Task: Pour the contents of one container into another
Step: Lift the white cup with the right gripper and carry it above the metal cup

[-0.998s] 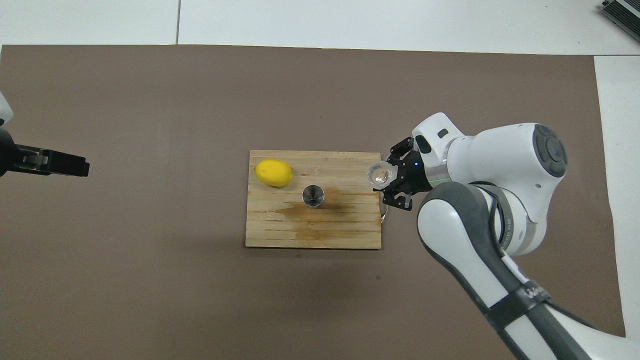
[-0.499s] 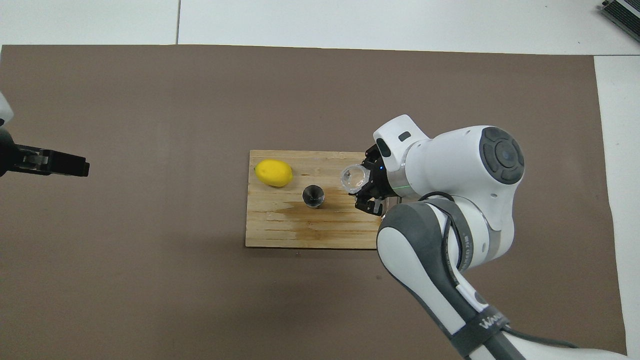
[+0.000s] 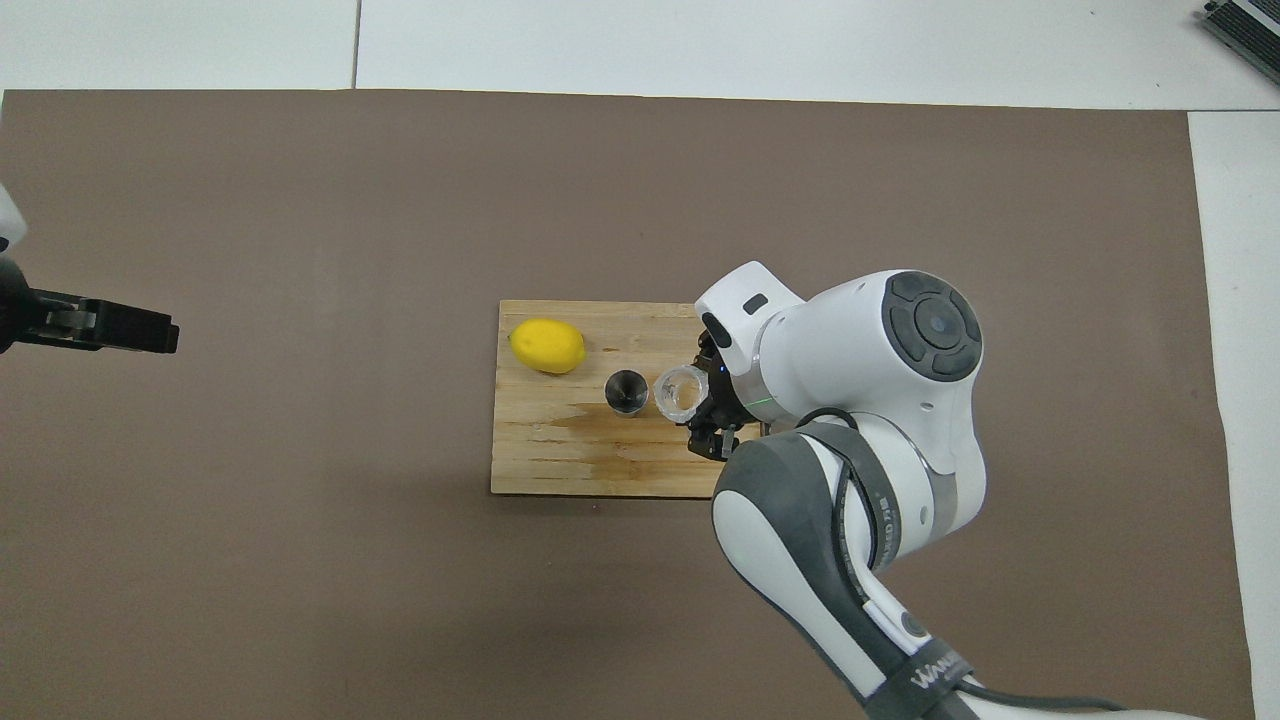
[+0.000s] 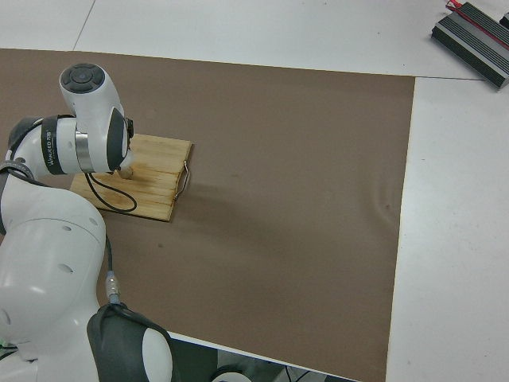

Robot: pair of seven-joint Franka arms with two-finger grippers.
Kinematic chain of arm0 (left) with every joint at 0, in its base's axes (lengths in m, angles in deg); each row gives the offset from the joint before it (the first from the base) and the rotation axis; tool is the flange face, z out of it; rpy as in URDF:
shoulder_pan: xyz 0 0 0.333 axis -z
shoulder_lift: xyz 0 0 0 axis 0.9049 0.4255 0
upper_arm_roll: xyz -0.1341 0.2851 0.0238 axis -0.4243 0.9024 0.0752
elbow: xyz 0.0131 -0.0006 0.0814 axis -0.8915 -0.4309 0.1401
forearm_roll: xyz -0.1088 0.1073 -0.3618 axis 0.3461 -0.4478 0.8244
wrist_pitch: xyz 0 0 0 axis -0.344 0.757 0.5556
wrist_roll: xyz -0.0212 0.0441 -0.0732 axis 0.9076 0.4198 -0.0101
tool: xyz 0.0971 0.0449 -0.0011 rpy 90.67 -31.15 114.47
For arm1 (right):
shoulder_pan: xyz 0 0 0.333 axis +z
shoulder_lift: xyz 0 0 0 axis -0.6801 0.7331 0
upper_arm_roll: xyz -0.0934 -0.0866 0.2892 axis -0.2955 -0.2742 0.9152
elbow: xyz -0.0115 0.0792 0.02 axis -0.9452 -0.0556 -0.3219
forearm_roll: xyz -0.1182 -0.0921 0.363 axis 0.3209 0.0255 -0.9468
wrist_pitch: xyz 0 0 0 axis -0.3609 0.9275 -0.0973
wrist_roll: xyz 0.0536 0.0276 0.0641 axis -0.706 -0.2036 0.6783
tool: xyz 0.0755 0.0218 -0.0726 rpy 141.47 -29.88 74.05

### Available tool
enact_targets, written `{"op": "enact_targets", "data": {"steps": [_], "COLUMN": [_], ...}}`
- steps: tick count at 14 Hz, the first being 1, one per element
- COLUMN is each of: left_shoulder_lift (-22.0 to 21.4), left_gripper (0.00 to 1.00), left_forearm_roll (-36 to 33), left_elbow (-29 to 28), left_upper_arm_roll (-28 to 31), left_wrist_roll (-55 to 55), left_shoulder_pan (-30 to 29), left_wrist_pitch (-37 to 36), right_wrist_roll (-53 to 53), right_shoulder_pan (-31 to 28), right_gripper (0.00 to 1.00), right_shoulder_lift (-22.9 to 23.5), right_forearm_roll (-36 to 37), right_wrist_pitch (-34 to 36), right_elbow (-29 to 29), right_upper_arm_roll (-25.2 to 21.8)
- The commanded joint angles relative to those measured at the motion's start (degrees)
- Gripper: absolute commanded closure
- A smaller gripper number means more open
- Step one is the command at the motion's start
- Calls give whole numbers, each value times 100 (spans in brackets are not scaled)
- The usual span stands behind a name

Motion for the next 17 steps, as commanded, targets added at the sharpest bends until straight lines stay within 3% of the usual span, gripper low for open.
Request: {"op": "enact_targets", "data": {"steps": [1, 13, 17], "left_shoulder_lift": [67, 94, 94], "left_gripper": [0, 0, 0], "left_forearm_roll": [-37, -20, -2], "left_elbow": [119, 110, 110], "left_upper_arm_roll": [34, 25, 17], "left_wrist_roll": [-95, -165, -174], "left_shoulder_pan": [77, 77, 77], "left_wrist_pitch": [-102, -93, -93], "right_wrist_roll": [-368, -1308, -1370], "right_shoulder_pan": [0, 526, 571], "right_gripper": [100, 100, 100], "right_shoulder_lift": [-34, 370, 370], "right_forearm_roll": [385, 1756, 2020], "right_wrist_pitch": [156, 867, 885], "right_elbow": [-86, -964, -982], "right_upper_arm_roll": [55, 64, 64]}}
